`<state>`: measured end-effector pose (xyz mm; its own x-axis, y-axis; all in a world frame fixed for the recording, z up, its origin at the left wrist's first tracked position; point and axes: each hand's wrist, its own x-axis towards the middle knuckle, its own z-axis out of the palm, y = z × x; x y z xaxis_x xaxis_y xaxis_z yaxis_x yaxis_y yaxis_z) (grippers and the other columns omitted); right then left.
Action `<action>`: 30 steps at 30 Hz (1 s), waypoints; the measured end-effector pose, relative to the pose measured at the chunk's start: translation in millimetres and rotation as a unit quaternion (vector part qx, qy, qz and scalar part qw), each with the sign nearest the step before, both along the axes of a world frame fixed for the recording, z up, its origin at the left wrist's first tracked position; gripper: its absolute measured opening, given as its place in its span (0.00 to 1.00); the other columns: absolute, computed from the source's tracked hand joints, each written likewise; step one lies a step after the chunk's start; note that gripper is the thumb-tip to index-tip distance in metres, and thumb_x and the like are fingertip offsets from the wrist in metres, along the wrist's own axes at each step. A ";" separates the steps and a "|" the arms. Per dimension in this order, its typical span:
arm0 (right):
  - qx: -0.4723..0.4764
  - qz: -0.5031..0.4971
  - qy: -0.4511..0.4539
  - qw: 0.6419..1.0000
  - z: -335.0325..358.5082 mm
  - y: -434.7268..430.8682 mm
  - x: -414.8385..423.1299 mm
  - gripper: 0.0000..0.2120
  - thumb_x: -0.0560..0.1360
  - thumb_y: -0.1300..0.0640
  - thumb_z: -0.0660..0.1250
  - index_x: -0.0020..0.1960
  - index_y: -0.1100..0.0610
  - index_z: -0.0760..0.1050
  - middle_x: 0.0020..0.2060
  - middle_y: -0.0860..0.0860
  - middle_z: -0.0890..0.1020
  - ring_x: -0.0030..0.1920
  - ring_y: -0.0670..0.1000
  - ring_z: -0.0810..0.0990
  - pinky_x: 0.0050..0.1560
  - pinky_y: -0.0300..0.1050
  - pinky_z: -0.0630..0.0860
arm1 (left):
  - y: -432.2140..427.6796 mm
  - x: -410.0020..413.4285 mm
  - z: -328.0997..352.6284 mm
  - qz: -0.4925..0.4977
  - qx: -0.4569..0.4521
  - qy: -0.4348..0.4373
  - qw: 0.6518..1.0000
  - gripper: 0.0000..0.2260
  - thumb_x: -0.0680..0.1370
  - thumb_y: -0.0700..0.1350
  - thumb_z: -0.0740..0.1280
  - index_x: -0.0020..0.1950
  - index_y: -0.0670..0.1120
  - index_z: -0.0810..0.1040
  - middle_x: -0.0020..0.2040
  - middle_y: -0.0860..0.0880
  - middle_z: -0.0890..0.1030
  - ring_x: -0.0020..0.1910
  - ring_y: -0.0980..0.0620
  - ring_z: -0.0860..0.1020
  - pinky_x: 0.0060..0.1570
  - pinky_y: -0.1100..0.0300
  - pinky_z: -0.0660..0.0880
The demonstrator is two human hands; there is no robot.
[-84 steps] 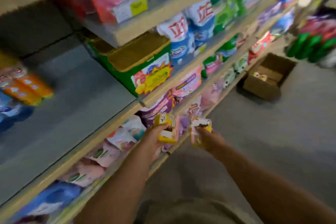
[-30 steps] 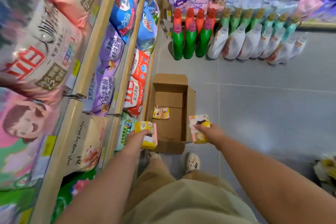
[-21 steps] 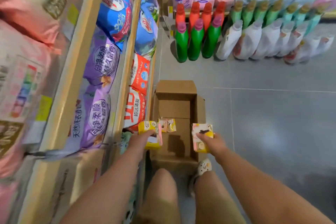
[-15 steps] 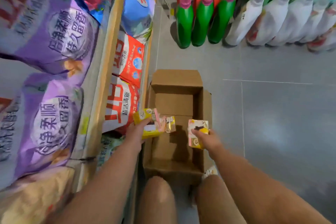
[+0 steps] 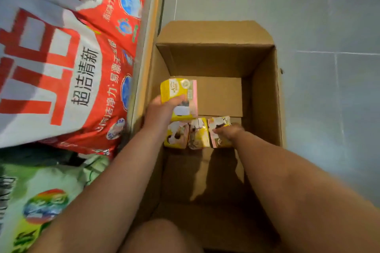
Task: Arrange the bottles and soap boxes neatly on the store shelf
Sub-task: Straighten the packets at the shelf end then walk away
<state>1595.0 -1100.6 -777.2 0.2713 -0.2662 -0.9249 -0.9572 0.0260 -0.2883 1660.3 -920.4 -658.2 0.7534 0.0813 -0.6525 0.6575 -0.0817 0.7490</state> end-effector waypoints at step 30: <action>0.024 -0.063 -0.148 0.987 37.3 35.5 57.9 0.16 0.74 0.49 0.67 0.57 0.58 0.75 0.51 0.56 0.81 0.43 0.53 0.81 0.40 0.45 0.78 | 40.5 11.3 1.7 -0.213 0.413 -0.148 0.873 0.27 0.75 0.47 0.69 0.72 0.46 0.65 0.68 0.44 0.70 0.68 0.44 0.68 0.63 0.51 0.70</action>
<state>1652.9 -1065.1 -739.9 0.4994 -0.2729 -0.8223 -0.8191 0.1604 -0.5507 1671.6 -879.9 -656.5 0.9558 0.1038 -0.2751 0.2235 -0.8644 0.4504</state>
